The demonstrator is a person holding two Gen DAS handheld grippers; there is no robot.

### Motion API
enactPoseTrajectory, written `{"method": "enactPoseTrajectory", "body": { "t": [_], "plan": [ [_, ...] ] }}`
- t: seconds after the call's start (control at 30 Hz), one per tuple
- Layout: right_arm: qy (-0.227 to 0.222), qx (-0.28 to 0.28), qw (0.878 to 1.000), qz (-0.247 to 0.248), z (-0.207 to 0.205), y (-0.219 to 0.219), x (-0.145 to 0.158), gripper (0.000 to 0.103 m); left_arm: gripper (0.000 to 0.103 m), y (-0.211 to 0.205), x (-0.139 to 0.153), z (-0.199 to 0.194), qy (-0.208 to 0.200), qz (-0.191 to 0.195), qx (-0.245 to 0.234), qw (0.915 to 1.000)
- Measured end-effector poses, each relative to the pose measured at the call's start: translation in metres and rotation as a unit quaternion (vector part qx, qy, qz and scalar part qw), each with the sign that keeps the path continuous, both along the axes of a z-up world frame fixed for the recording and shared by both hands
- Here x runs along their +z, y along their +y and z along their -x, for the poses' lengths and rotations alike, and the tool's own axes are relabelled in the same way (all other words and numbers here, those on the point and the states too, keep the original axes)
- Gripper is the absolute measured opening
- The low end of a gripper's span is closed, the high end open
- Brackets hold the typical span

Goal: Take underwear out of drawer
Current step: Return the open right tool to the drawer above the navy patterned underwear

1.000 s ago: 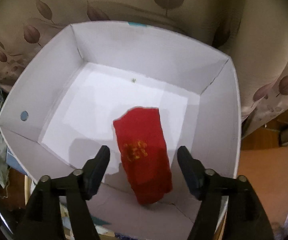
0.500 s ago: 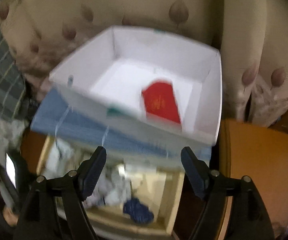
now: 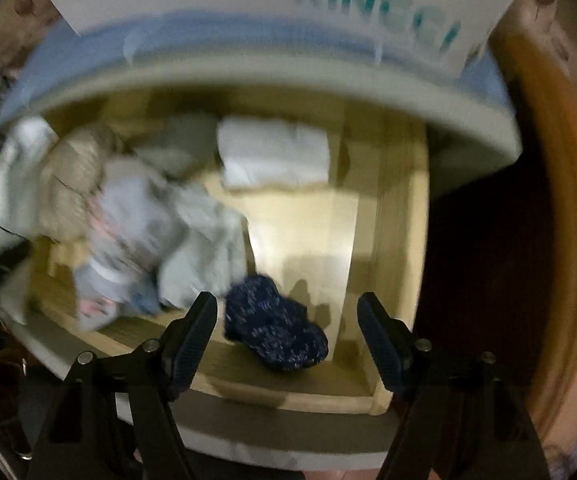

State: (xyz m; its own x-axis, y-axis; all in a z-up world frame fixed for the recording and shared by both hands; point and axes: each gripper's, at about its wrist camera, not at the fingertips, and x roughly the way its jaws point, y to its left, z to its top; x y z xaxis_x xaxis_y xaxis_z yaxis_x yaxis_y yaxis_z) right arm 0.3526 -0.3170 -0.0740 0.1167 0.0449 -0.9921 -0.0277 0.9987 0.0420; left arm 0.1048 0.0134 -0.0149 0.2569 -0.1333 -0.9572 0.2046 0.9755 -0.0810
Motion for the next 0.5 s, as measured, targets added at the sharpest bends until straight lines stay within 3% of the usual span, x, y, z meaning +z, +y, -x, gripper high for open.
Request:
{"method": "enactPoseTrajectory", "body": {
  "t": [0.2,0.5],
  "plan": [
    [0.048,-0.017,0.999,-0.004,0.008,0.006,-0.036,0.071,0.033,0.002,0.006,0.000,-0.003,0.006,0.001,1.0000],
    [0.073,-0.059,0.996,-0.007,0.020,0.008,-0.068,0.073,0.032,0.005,0.017,0.003,-0.003,0.013,-0.004,0.9999]
  ]
}}
